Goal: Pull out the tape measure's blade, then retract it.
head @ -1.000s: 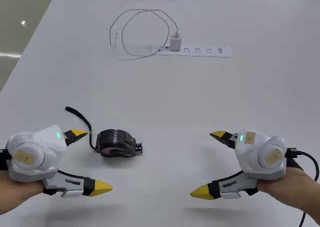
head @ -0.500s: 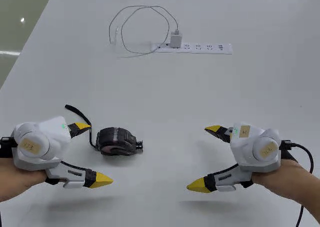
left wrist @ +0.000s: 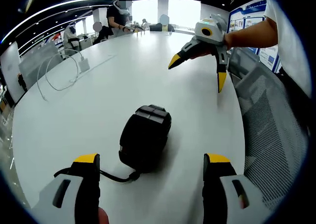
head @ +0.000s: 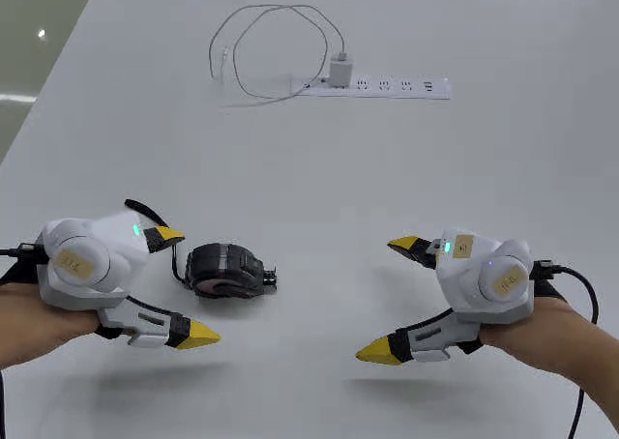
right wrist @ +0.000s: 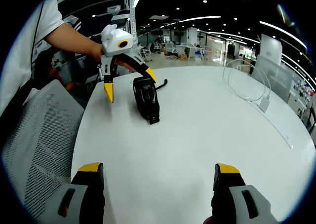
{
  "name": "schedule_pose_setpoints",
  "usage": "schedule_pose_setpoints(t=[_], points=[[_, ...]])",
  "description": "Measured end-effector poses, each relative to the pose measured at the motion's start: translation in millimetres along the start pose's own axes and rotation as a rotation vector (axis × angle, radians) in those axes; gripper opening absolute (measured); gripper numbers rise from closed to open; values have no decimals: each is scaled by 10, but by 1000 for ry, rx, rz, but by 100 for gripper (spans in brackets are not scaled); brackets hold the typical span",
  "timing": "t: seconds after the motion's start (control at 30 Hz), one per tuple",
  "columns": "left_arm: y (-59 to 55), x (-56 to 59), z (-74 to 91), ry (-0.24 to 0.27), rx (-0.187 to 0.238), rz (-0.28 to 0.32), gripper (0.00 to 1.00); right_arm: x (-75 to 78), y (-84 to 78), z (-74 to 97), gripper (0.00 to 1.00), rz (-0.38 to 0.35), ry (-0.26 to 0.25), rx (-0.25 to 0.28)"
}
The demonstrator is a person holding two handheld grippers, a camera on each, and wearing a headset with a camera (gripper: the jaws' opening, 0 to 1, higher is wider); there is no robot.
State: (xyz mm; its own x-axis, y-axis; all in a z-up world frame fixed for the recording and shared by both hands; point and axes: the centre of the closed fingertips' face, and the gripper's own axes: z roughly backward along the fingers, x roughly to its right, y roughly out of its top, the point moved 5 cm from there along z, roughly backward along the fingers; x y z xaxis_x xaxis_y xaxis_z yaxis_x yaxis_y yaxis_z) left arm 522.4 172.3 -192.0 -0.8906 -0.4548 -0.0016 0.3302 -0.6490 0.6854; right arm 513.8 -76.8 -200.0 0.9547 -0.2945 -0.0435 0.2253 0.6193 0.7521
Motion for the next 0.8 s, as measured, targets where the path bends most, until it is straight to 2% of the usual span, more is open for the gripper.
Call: schedule_pose_setpoints(t=[0.33, 0.6, 0.8], points=[[18, -56, -70, -22, -32, -24, 77, 23, 20, -36, 91, 5, 5, 1], [3, -90, -116, -43, -74, -33, 67, 30, 41, -67, 91, 6, 10, 4], [9, -116, -134, -50, -88, -41, 59, 38, 49, -82, 91, 6, 12, 7]])
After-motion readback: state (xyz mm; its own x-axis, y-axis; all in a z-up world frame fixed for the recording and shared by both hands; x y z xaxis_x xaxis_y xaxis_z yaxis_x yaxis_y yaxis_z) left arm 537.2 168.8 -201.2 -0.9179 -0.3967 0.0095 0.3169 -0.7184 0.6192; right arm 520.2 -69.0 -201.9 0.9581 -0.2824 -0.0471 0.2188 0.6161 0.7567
